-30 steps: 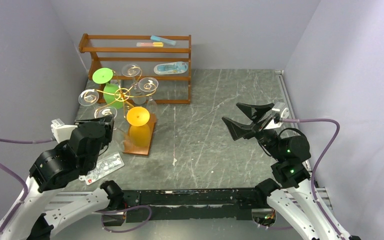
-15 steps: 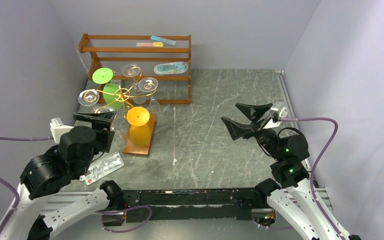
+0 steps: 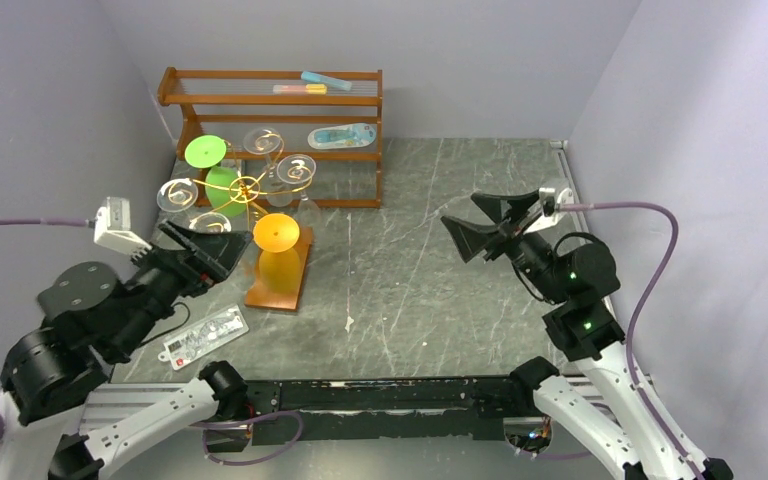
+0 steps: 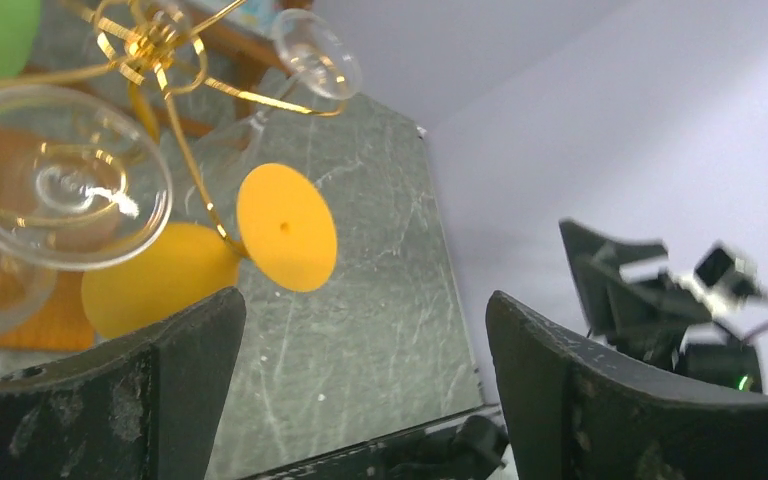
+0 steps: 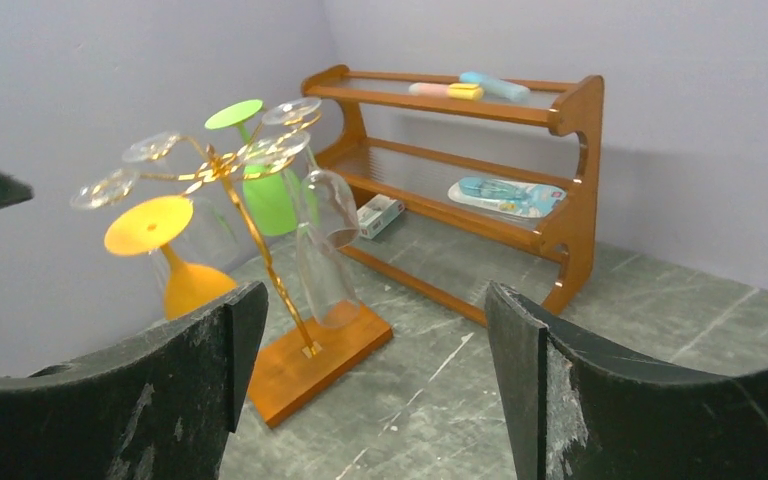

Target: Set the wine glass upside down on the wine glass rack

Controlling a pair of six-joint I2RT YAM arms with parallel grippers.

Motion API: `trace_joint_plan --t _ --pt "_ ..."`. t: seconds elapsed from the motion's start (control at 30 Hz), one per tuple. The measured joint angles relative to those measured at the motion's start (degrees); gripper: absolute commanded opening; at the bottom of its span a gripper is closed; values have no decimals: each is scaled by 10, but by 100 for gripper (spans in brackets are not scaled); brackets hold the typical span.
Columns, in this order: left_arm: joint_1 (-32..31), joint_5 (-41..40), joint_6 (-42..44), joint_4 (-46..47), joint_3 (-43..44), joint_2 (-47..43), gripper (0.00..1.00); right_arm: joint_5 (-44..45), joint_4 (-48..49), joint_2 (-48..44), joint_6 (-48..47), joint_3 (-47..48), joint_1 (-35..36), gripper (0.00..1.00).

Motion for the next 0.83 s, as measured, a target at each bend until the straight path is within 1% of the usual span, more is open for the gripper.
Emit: trace_joint_plan --t 0.07,0.17,0.27,0.37,0.57,0.7,0.83 --pt "0 24 66 17 14 -10 93 18 -39 17 9 38 0 86" --pt "0 30 148 20 59 -9 95 54 -115 49 14 108 0 86" --pt "0 -5 232 4 143 9 96 92 -191 75 18 162 0 87" --pt "0 -70 302 -18 215 20 97 145 -276 101 26 205 0 87" --pt "0 -156 383 -58 253 6 96 212 -371 98 27 217 0 90" --pt "0 -191 409 -90 281 2 96 237 -401 81 20 235 0 90" --pt "0 -209 420 -106 290 1 97 251 -405 74 14 256 0 90"
